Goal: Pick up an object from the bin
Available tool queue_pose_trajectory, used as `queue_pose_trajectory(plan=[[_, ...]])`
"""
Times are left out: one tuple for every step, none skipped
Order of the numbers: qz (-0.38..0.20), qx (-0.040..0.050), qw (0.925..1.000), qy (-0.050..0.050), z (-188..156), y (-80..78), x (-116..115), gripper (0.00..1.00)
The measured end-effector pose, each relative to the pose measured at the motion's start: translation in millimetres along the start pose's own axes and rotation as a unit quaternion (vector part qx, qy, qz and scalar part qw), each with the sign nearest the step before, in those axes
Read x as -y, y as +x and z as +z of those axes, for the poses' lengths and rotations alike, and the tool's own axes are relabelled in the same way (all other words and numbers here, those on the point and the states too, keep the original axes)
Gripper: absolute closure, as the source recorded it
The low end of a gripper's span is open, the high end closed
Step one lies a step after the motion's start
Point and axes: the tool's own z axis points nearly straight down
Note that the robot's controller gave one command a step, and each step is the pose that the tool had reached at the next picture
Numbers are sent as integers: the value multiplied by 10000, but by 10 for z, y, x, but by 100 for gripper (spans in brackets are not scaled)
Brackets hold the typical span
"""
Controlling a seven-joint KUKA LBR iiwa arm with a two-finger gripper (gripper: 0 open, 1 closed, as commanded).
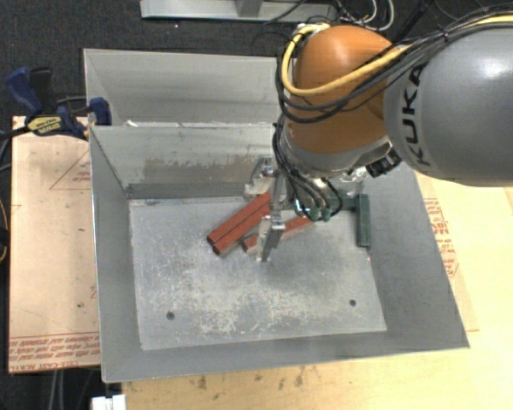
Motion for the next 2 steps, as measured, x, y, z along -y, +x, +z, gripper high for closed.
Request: queue_pose_trajectory(plan=[[14,39,10000,-4,-44,-15,6,0],[-496,62,9988,-3,437,-235,34,0]])
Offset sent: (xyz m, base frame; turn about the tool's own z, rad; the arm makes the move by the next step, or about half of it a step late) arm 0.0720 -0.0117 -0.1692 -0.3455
